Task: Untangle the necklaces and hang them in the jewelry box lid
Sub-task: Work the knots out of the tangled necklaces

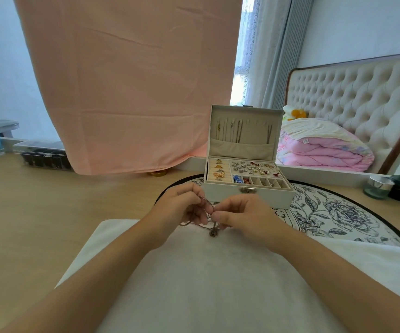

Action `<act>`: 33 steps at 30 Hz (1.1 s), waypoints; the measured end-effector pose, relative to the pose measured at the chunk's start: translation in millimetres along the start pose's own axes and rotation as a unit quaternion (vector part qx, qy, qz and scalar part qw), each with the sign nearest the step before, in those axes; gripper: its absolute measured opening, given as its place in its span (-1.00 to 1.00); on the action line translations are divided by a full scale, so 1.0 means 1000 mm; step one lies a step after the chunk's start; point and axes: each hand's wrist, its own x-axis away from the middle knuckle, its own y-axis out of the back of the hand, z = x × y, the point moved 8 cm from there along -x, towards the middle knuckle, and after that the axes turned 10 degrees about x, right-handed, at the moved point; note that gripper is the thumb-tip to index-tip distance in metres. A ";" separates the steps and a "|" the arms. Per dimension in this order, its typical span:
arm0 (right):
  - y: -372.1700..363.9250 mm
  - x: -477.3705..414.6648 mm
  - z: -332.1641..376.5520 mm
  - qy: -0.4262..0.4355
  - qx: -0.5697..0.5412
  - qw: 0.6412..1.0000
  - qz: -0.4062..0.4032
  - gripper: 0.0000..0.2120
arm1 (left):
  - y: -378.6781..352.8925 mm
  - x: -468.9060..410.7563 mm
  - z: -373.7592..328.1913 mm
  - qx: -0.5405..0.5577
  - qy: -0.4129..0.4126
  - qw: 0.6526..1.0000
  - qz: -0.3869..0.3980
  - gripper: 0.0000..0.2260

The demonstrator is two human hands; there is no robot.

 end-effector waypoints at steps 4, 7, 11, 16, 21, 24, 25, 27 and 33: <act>0.002 -0.001 -0.004 -0.008 0.018 1.000 0.010 -0.92 | 0.001 0.001 0.000 0.025 0.009 0.999 -0.018 -0.92; -0.007 0.003 -0.002 0.014 0.139 0.988 0.070 -0.90 | -0.005 0.002 -0.004 0.002 0.030 0.999 -0.019 -0.89; -0.012 0.005 0.000 0.067 0.298 0.949 0.076 -0.80 | 0.000 0.002 -0.015 -0.061 -0.005 0.998 0.000 -0.93; -0.007 0.010 0.002 0.053 0.231 0.956 0.171 -0.68 | 0.017 0.015 -0.008 -0.425 0.076 0.896 0.105 -0.75; 0.012 -0.005 -0.008 0.040 0.227 0.971 0.066 -0.47 | 0.012 0.019 0.001 -0.503 0.133 0.843 0.138 -0.84; 0.007 -0.006 -0.018 0.046 0.328 0.941 0.065 -0.61 | 0.005 0.005 -0.003 -0.552 0.026 0.827 0.105 -0.94; 0.004 -0.007 -0.022 0.057 0.342 0.934 0.081 -0.66 | -0.001 0.002 0.001 -0.576 0.000 0.810 0.113 -0.90; 0.003 -0.008 -0.023 0.070 0.344 0.933 0.080 -0.76 | -0.011 -0.003 0.016 -0.599 -0.022 0.788 0.142 -0.79; 0.018 -0.008 -0.021 0.055 0.296 0.953 0.018 -0.88 | 0.004 -0.007 0.013 -0.496 -0.062 0.864 0.061 -0.88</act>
